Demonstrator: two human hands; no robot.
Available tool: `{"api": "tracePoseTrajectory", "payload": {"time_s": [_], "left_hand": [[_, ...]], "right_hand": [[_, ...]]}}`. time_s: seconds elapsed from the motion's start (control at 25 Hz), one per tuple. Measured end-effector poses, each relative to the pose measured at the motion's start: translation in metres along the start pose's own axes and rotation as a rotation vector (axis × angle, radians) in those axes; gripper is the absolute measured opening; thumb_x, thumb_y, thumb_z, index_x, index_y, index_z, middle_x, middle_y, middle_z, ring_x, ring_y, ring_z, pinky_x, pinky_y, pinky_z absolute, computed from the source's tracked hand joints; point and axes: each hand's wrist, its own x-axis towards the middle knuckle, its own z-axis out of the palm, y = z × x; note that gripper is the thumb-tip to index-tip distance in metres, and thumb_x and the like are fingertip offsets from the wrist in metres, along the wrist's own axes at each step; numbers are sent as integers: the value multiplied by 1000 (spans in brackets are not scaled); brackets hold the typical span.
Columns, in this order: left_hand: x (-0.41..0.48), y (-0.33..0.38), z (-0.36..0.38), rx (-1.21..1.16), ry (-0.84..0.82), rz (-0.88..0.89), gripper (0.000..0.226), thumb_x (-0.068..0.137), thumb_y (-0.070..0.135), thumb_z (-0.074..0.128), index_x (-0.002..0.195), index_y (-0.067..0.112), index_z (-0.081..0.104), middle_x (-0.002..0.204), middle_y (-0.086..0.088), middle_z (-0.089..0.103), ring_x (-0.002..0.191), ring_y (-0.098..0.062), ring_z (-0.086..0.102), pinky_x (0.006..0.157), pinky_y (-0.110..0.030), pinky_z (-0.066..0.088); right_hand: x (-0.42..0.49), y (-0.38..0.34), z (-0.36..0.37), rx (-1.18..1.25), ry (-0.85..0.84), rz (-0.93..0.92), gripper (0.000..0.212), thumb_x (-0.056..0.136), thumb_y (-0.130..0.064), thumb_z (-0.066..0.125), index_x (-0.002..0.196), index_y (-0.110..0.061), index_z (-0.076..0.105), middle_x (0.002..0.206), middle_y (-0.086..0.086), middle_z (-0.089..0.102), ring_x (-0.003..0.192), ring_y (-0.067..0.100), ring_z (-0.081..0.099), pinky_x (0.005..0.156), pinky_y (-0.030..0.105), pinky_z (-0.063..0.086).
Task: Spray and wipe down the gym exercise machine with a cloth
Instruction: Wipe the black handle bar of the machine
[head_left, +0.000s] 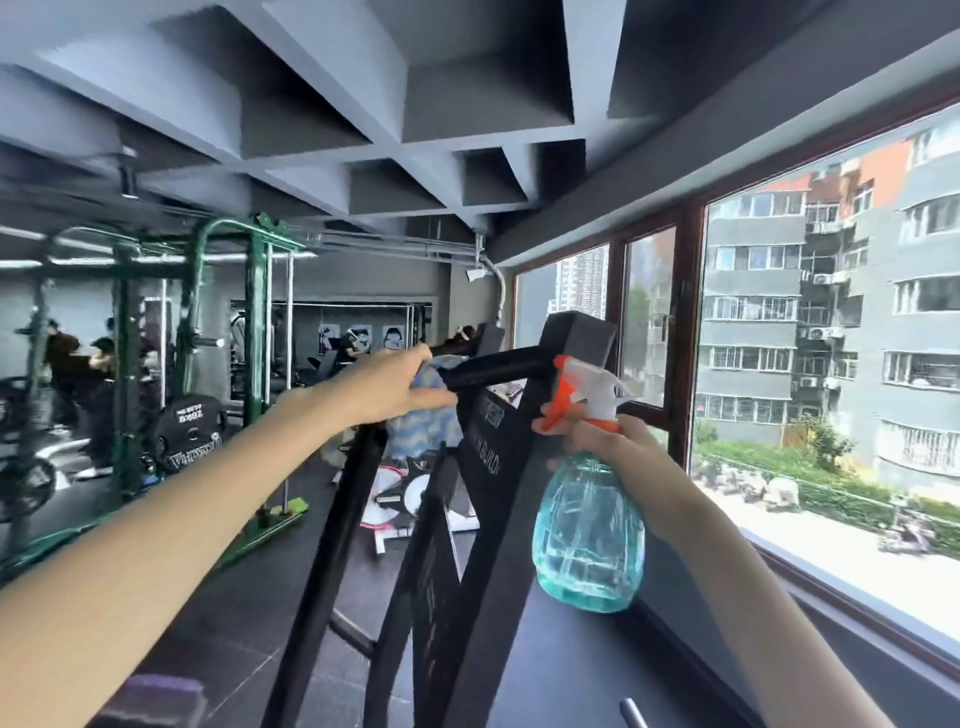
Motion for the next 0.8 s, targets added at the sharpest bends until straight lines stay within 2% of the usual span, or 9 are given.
{"api": "tracePoseTrajectory", "payload": {"time_s": [0.04,0.12,0.24,0.36,0.48,0.56,0.64,0.72,0.8], "left_hand": [[-1,3,-2,47,-14,-1,57,86,60,56,108,9,48,70,1,47,60,-15,46,51,-30,31],[8,20,-3,156,31,54,59,88,62,51,107,6,50,85,-3,56,76,-20,54,61,-31,38],[29,65,6,197,217,159,55,96,55,39,108,3,55,108,-10,64,98,-26,63,75,-30,46],[44,96,17,177,403,142,52,104,43,28,113,4,60,112,-14,67,102,-33,66,76,-39,50],[39,85,25,127,487,172,58,103,43,17,114,5,60,106,-12,68,92,-34,68,67,-36,50],[24,65,28,125,507,192,70,96,51,9,110,4,59,96,-12,66,81,-32,68,62,-35,53],[10,42,28,143,502,152,63,93,53,18,107,4,56,91,-10,62,75,-26,66,60,-31,50],[-5,24,28,68,475,71,57,90,56,33,105,5,54,83,-6,59,65,-21,60,55,-28,48],[-14,14,28,-189,395,-61,52,86,55,54,100,6,53,69,-1,53,53,-16,48,48,-26,40]], "right_hand": [[-2,0,-5,19,-6,10,28,72,-17,62,98,-13,72,106,-5,72,101,25,65,79,34,56],[-1,-1,-14,49,2,44,21,81,-8,60,99,-12,71,105,-5,72,97,28,66,84,41,55],[4,-2,-21,25,32,59,19,86,-9,59,99,-10,73,103,-2,72,97,32,67,93,50,51],[9,-3,-22,12,57,48,16,86,-13,64,99,-11,73,88,-3,72,101,32,65,90,44,53],[10,1,-24,39,63,65,15,86,-13,65,99,-13,72,77,-8,71,95,26,66,78,36,56],[7,4,-25,35,42,65,17,87,-12,64,103,-12,71,79,-9,71,88,17,65,62,23,54],[4,5,-23,37,25,73,19,88,-11,63,106,-11,69,84,-7,72,80,8,64,52,12,47],[2,6,-22,12,10,69,21,89,-11,61,108,-12,68,92,-8,72,78,1,63,55,11,46],[1,5,-17,-25,-11,57,22,88,-9,59,108,-10,68,99,-5,72,84,6,64,68,17,50]]}}
